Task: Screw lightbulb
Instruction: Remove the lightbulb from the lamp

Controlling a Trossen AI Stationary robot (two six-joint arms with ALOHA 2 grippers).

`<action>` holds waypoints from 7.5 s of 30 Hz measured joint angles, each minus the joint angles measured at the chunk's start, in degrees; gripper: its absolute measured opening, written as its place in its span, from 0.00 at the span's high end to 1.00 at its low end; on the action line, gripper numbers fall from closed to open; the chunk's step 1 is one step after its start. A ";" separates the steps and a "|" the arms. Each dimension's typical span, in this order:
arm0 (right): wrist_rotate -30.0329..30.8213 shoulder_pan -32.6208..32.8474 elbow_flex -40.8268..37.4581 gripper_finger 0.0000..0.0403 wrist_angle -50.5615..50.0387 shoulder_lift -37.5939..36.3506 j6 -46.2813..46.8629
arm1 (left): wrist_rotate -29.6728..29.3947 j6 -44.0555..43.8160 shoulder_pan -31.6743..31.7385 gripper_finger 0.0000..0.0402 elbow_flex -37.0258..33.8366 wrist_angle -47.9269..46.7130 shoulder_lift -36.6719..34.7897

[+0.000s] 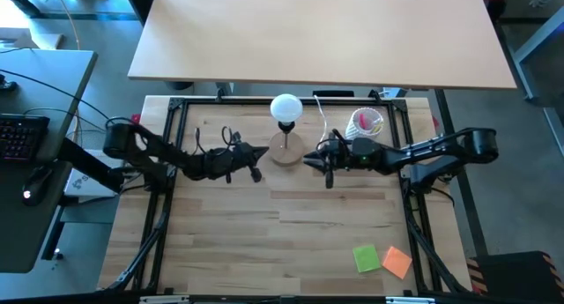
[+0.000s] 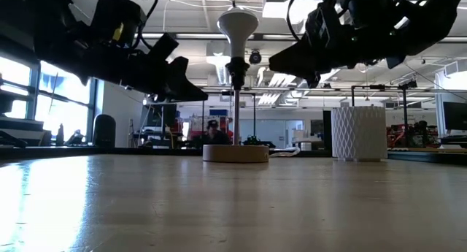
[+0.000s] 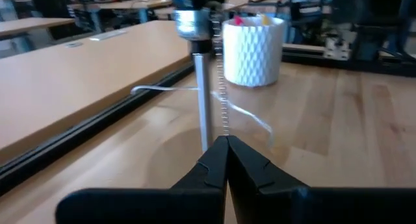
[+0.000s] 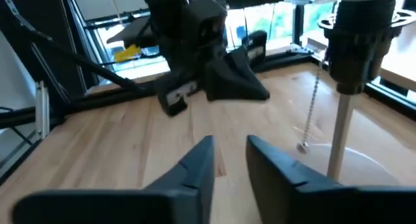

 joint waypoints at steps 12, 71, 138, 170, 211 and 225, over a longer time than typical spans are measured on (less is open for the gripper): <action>-0.71 0.00 0.31 0.39 11.56 6.70 -1.98 | 5.14 -0.46 -0.90 1.00 6.83 1.07 11.10; 15.16 1.60 29.99 0.31 -37.11 -6.51 -16.55 | 7.75 1.67 -4.24 1.00 10.58 1.03 14.27; 16.43 1.05 29.90 0.92 -42.56 -8.42 -17.06 | 5.66 3.16 -4.52 1.00 10.52 0.90 11.51; -13.74 -11.24 29.24 1.00 -42.60 -8.63 -17.48 | 23.43 11.54 16.46 1.00 20.87 -34.17 -19.05; -32.46 -20.39 22.51 1.00 -15.37 -1.26 -7.74 | 46.08 1.86 26.87 1.00 20.83 -22.41 -16.54; -31.77 -24.91 23.58 1.00 -15.42 -0.70 -6.23 | 52.39 -0.55 23.91 1.00 20.83 -22.61 -16.62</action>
